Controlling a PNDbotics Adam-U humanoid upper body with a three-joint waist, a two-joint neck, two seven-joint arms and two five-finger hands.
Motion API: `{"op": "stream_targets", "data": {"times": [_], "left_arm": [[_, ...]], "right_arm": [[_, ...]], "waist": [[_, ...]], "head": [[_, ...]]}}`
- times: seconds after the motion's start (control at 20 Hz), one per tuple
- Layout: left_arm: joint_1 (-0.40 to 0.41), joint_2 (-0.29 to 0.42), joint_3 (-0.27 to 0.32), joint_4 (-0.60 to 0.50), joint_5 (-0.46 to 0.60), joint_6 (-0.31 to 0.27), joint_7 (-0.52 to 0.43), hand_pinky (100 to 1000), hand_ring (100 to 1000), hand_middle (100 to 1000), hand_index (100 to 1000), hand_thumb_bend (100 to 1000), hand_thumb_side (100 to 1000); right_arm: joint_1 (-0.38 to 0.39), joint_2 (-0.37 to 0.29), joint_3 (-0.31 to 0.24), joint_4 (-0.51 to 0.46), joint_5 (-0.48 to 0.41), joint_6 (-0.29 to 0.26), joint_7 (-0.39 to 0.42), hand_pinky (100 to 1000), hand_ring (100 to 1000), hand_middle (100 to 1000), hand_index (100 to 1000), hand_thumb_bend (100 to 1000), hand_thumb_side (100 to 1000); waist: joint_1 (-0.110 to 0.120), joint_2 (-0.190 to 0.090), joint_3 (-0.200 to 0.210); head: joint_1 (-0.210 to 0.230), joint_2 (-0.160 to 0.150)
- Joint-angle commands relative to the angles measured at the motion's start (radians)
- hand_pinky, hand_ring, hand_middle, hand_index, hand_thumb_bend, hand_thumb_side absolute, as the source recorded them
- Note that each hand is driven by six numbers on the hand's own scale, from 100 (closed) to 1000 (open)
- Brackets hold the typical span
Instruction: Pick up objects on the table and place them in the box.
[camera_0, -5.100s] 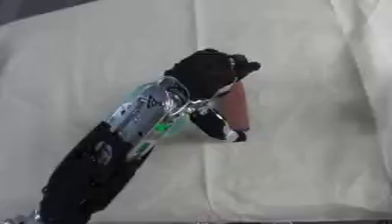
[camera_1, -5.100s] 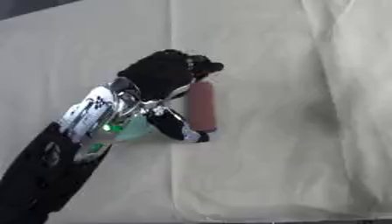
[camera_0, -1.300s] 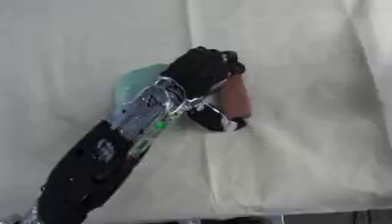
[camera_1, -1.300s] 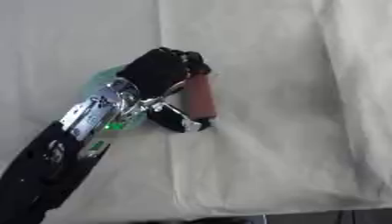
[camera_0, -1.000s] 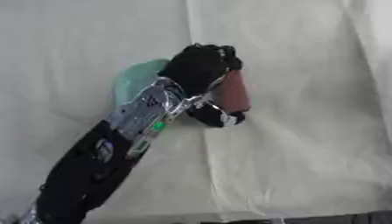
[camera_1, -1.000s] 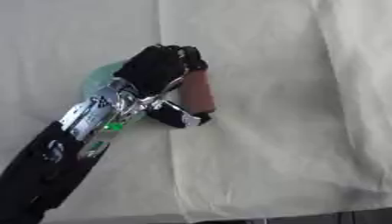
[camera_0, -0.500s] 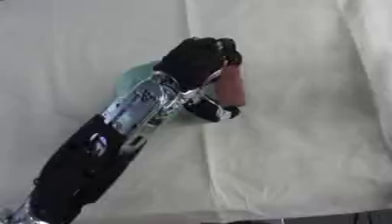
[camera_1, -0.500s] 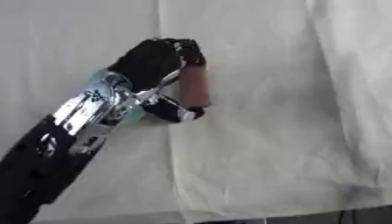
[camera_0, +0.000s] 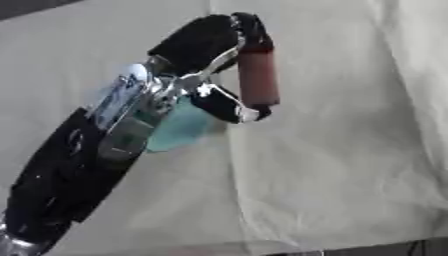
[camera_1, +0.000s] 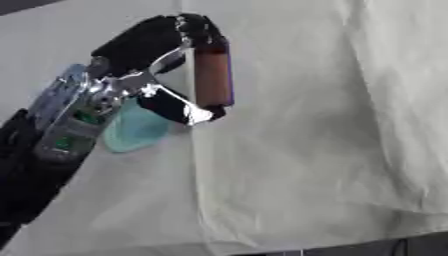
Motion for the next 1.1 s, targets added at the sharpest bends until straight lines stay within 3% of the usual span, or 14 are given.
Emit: {"op": "stream_targets", "data": {"times": [0.05,0.3,1.1], "left_arm": [[0.006,0.065,0.036,-0.018,0.009,-0.005,0.002,292,430,451,529,134,152],[0.043,0.1,0.056,-0.018,-0.005,-0.003,0.001,305,446,465,544,193,147],[0.124,0.16,0.078,-0.018,-0.023,-0.002,0.008,358,468,483,562,229,159]], "right_arm": [[0.001,-0.011,0.0,-0.017,0.003,0.0,0.003,399,608,870,809,100,499],[-0.001,-0.011,0.001,-0.015,0.006,0.0,0.004,400,608,869,803,100,497],[-0.011,-0.013,0.0,-0.001,0.011,-0.007,0.003,400,609,870,798,100,494]], "waist": [[-0.007,-0.023,0.004],[-0.012,-0.024,0.012],[-0.026,-0.015,0.028]], "head": [[-0.006,-0.004],[-0.004,-0.004],[0.006,-0.004]]}}
